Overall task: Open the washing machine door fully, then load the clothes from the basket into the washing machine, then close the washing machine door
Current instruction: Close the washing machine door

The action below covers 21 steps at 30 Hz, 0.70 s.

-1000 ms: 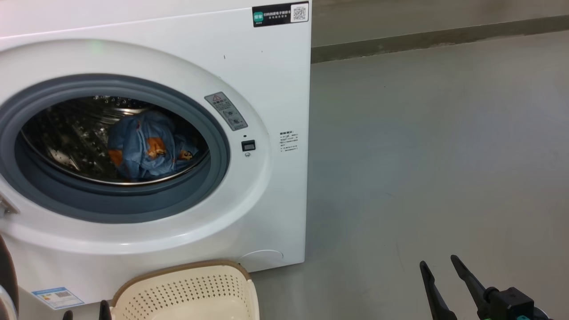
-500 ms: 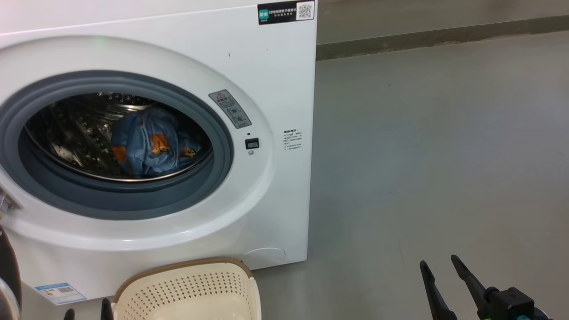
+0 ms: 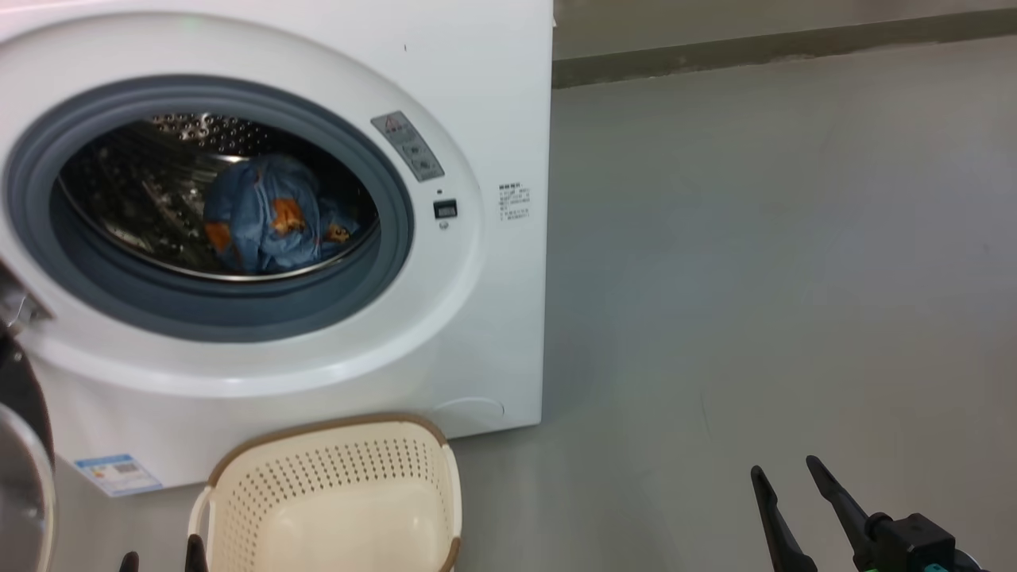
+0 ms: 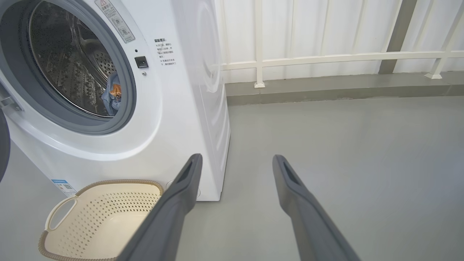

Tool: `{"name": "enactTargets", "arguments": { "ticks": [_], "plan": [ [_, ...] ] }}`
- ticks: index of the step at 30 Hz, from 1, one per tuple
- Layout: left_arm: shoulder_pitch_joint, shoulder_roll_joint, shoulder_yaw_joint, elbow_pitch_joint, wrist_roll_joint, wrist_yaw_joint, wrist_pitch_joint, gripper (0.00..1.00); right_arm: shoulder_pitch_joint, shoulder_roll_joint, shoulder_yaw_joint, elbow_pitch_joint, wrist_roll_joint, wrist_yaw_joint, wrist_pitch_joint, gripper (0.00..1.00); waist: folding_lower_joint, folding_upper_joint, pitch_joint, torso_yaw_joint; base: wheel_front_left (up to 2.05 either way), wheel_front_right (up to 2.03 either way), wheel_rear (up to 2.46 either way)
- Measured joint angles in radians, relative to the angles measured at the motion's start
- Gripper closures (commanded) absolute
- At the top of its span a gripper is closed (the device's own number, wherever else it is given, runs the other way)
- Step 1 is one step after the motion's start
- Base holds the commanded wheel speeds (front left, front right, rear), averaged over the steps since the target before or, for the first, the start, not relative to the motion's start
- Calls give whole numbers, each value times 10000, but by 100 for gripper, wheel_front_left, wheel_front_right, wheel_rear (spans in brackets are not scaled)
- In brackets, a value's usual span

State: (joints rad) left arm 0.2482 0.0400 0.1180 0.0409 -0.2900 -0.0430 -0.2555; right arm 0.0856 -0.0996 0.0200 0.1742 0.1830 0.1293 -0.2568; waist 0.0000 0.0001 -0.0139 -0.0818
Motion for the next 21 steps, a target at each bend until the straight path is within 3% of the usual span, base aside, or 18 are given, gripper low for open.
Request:
{"name": "enactTargets", "arguments": {
  "ticks": [10, 21],
  "plan": [
    [0, 0, -56, -2, 105, 33, 0, 0, 0, 4, 0, 2, 0, 0, 0, 0, 0, 0, 84, 29, -139, 137, 2],
    [-3, 2, -65, -19, 104, 33, 0, 0, 0, 12, -8, 0, 0, 0, 0, 0, 0, 0, 141, 90, -16, 16, 0]
  ]
}}
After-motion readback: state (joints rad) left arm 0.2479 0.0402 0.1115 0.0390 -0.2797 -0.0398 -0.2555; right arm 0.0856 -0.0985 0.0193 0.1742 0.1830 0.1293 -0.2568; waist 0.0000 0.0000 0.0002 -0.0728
